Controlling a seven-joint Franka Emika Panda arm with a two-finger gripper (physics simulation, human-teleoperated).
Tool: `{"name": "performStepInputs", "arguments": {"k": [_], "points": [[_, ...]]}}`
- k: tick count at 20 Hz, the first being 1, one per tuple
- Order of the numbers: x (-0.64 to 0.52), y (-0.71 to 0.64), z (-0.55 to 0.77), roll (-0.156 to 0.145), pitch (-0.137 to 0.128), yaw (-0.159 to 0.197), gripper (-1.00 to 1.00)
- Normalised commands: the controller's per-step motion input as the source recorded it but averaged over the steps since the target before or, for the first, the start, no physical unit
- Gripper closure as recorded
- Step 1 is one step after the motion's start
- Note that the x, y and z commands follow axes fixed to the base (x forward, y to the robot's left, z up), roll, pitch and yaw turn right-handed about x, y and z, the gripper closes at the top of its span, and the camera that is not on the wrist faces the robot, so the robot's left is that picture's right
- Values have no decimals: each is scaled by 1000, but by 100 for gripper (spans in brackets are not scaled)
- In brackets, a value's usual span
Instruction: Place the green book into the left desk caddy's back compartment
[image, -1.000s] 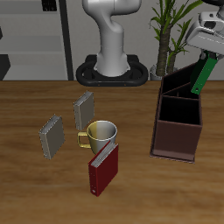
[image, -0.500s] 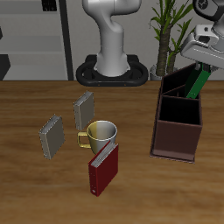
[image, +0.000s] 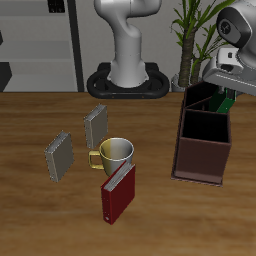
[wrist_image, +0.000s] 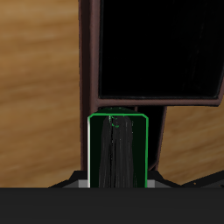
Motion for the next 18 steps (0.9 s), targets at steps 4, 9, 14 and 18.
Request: {"name": "performStepInputs", "arguments": {"k": [4,9,14,18], "points": [[-64,-58,-119,35,36,3,-100],[-55,-139,-42,-16,29,-22,-100],[-34,-57,68,-7,-10,-1,-100],[-28,5,91,10,-10,12,-100]]}}
